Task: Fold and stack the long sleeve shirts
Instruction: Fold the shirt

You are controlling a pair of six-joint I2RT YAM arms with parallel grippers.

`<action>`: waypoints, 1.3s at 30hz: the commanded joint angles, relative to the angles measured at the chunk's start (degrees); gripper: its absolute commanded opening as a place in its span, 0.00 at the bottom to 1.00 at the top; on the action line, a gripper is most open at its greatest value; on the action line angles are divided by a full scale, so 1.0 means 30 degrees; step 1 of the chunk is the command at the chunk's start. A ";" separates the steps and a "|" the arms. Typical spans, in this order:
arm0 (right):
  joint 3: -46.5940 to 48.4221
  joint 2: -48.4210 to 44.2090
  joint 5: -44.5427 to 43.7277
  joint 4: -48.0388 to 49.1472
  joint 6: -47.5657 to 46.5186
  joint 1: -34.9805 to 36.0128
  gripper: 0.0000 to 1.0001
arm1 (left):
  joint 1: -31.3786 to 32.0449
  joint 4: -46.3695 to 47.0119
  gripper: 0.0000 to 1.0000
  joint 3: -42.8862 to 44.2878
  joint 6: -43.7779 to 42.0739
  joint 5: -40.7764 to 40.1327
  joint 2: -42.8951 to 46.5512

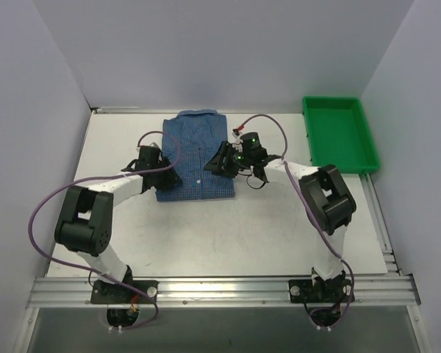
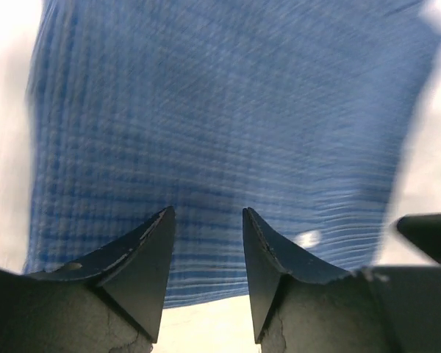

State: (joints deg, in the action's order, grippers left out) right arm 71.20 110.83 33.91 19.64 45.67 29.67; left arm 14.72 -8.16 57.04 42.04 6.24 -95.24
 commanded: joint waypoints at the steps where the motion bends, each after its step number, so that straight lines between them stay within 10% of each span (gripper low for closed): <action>1: -0.1604 0.1374 0.1059 0.3205 0.2935 0.0158 0.46 | -0.0131 0.1752 0.50 -0.2541 0.1775 0.0644 -0.0567; 23: -0.2846 -0.1638 0.1791 0.0895 0.0303 0.0420 0.45 | -0.0366 -0.0267 0.52 -0.5947 0.2042 -0.0760 0.6226; 39: -0.1376 0.3369 0.1881 0.3122 0.0717 0.2796 0.44 | -0.1622 0.1608 0.37 -0.8757 0.3652 -0.1876 0.3446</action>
State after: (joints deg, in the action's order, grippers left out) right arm 68.60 118.76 39.46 28.34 48.56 38.68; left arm 11.51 -2.24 34.04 51.62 2.92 -83.15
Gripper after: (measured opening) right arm 0.446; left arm 0.376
